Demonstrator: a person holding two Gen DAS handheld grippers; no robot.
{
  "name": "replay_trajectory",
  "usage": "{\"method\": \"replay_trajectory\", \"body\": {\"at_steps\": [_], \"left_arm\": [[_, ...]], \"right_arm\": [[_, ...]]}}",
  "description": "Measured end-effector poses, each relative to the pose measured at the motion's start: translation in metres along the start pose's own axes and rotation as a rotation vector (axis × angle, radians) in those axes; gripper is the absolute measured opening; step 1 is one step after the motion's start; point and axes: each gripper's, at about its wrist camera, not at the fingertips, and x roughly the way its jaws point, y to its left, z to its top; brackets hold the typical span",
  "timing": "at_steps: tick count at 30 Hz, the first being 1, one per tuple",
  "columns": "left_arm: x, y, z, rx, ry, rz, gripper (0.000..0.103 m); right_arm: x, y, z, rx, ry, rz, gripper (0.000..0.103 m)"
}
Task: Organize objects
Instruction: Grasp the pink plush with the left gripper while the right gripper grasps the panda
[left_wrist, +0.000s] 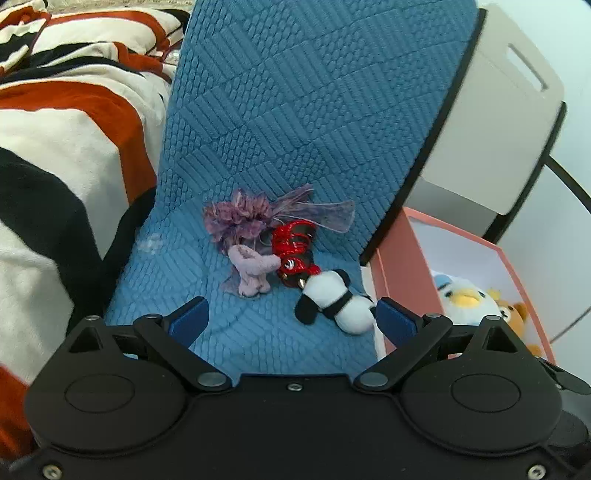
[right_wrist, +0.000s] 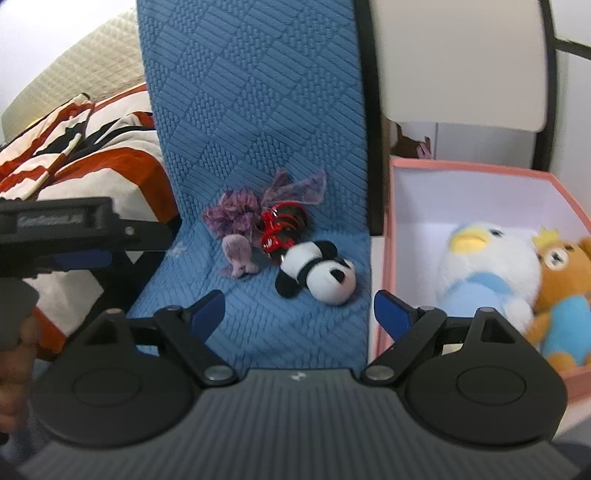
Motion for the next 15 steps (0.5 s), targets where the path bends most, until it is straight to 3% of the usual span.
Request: {"method": "replay_trajectory", "body": {"at_steps": [7,15], "left_arm": [[0.048,0.004,0.016,0.007,0.044,-0.011,0.097],[0.095,0.007,0.038,0.022,0.088,0.031,0.096]], "right_arm": [[0.046,0.011,0.01,-0.105,0.03,-0.001,0.085],[0.098,0.021,0.021,-0.212,0.082,-0.033,0.081]]}}
